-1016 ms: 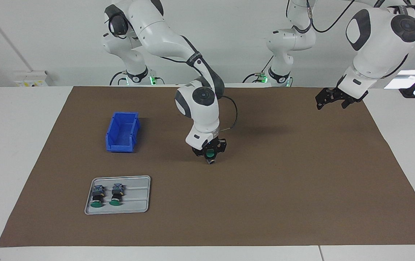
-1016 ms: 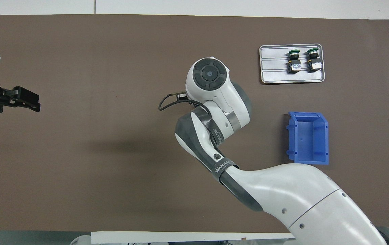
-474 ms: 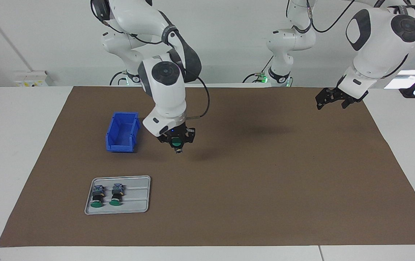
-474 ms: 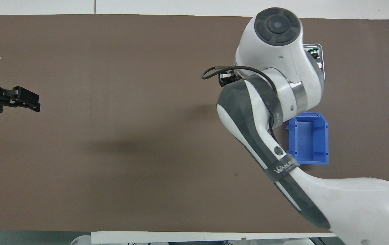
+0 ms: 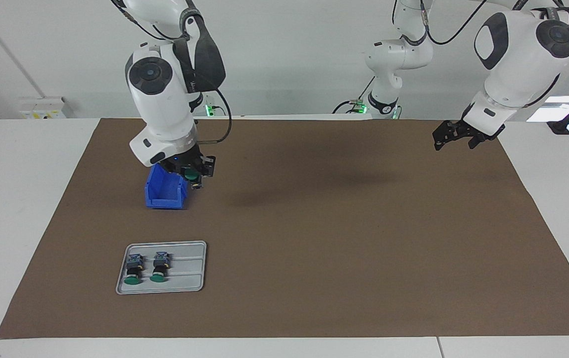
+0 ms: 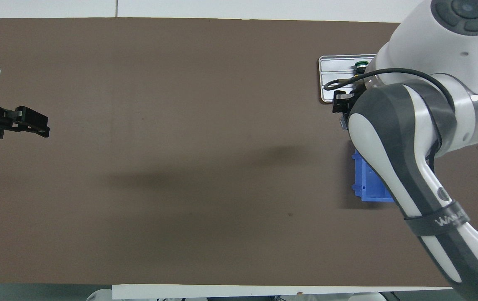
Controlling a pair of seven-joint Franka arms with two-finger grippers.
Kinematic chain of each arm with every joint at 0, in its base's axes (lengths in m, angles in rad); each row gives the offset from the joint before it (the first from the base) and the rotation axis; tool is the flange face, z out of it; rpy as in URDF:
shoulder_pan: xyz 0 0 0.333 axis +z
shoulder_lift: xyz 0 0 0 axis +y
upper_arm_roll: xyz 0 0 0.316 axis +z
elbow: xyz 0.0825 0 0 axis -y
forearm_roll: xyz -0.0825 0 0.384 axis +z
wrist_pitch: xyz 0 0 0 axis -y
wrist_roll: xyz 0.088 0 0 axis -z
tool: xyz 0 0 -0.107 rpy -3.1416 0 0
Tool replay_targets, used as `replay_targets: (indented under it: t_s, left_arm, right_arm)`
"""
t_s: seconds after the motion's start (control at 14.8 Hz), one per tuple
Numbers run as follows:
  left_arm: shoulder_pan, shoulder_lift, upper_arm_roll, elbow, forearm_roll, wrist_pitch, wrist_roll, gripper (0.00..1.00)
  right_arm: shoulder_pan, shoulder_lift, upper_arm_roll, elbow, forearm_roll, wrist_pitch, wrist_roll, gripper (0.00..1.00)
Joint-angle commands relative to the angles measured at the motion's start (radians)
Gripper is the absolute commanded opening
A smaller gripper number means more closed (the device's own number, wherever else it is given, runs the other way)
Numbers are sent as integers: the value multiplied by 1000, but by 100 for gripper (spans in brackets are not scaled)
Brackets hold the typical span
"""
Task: Place and press button with both arms
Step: 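Carry the button part with the right gripper over the blue bin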
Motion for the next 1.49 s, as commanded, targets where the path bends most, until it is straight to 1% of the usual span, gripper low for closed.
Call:
replay_targets:
  t_s: [0.0,0.07,0.2,0.34,0.47,0.61,0.95,1.15,1.22,1.42]
  left_arm:
    - [14,-13,-6,-23,-12,22,7,100]
    - [14,-13,-7,-23,-12,22,7,100]
    - [14,-13,-7,-23,-12,22,7,100]
    - [14,-13,-7,-23,-12,23,7,100]
    - [14,-13,-6,-23,-12,22,7,100]
    - [14,-13,-7,-23,-12,22,7,100]
    - [14,-13,-7,-23,-12,22,7,100]
    - [14,-13,-7,-23,-12,23,7,100]
    - [14,-13,-7,-23,-12,22,7,100]
    - [14,-13,-7,-23,-12,22,7,100]
  right_arm:
    - [-39,-89,9,-78,-16,-33,-22,13]
    - [-58,-116,9,-110,-20,-29,-22,13]
    - [-78,-168,9,-190,-95,-7,-22,13]
    - [-90,-202,9,-268,-150,48,-22,13]
    - [-121,-237,11,-360,-152,132,-23,13]
    - [-119,-259,12,-425,-152,207,-16,13]
    - [-116,-279,17,-505,-151,332,-17,13]
    - [-121,-279,17,-587,-149,454,-27,13]
    - [-121,-279,17,-606,-151,467,-27,13]
    - [-122,-281,17,-615,-149,465,-40,13]
